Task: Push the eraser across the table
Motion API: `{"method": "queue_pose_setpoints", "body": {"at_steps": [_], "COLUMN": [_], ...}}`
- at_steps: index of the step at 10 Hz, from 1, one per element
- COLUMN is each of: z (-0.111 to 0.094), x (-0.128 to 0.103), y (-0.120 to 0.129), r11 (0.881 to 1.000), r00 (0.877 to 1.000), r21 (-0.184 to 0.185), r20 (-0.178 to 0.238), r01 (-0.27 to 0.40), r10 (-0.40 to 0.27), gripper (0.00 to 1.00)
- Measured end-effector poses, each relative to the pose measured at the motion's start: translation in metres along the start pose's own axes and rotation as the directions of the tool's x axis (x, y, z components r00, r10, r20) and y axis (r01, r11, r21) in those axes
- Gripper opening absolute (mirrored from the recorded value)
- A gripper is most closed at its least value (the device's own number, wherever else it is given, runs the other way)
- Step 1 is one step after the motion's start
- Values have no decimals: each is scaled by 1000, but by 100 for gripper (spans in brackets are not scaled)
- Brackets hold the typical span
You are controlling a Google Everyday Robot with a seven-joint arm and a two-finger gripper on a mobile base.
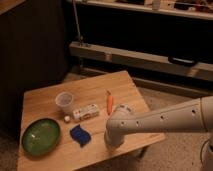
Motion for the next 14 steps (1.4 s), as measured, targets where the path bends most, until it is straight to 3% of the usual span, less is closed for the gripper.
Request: {"method": "queue_pose_setpoints", "body": {"at_steps": [3, 5, 7, 10, 14], "z": [8, 5, -5, -16, -8], "x": [0, 5, 22, 55, 74], "y": [2, 6, 19, 38, 47], "r11": [1000, 999, 997, 994, 994], "r00": [1000, 999, 996, 985, 983], "r21": [-2, -30, -47, -30, -4], "r20": [17, -13, -70, -138, -147], "r01": [-6, -32, -68, -107, -111], "r10": [6, 32, 64, 102, 109], "gripper": [0, 0, 0, 0, 0]}}
